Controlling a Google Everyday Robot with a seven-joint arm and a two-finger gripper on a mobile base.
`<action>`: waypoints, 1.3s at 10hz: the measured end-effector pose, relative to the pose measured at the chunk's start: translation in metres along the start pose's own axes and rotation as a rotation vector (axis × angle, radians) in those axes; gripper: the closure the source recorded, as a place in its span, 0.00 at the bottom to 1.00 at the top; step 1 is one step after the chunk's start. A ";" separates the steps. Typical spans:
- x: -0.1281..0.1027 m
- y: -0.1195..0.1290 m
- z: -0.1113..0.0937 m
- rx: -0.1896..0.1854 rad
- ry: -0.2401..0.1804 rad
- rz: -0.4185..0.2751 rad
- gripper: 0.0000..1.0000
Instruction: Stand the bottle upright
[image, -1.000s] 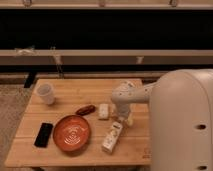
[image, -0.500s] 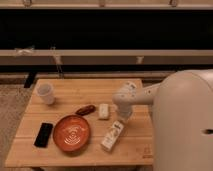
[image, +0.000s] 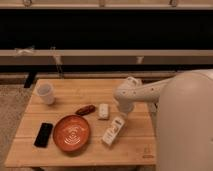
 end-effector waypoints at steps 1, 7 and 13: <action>0.006 -0.006 -0.006 -0.002 0.029 -0.014 1.00; 0.057 -0.030 -0.059 0.018 0.327 -0.020 1.00; 0.091 -0.039 -0.105 0.073 0.584 0.079 1.00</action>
